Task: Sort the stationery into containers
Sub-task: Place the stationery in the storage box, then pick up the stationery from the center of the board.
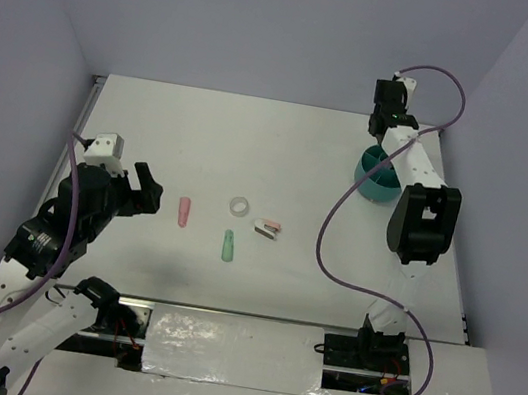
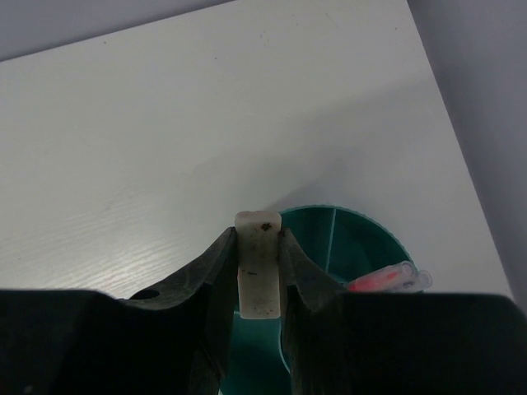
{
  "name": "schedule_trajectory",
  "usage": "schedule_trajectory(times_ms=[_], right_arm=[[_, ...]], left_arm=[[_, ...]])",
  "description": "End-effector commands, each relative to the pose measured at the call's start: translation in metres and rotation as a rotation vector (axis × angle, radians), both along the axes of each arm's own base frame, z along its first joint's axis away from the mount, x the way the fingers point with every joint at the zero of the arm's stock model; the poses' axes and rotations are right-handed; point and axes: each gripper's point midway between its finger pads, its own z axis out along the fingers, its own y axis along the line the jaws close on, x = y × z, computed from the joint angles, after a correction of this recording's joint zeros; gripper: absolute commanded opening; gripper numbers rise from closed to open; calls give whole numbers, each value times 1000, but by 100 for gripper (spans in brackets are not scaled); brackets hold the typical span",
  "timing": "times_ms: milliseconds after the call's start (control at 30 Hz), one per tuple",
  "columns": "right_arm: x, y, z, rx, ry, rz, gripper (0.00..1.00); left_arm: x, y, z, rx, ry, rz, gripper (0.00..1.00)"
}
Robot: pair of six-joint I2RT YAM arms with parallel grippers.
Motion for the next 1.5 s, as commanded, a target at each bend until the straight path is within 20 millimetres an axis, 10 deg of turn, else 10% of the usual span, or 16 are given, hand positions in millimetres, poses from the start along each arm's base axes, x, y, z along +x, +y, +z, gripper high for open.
schedule_trajectory(times_ms=[0, 633, 867, 1067, 1267, 1400, 1467], right_arm=[[10, -7, -4, 23, -32, -30, 2], [2, -9, -26, 51, 8, -19, 23], [0, -7, -4, 66, -32, -6, 58], [-3, 0, 15, 82, -57, 17, 63], [-40, 102, 92, 89, -180, 427, 72], [-107, 201, 95, 84, -157, 858, 80], [-162, 249, 58, 87, -40, 1100, 82]], left_arm=[[4, -3, 9, 1, -44, -25, 99], [3, -3, 10, -2, -51, -29, 99], [4, -4, 10, -3, -50, -31, 99], [3, -3, 11, -2, -55, -26, 99], [3, -1, 11, 1, -51, -12, 99], [3, 7, 10, 7, -46, 34, 99], [3, 11, 9, 11, -37, 57, 99]])
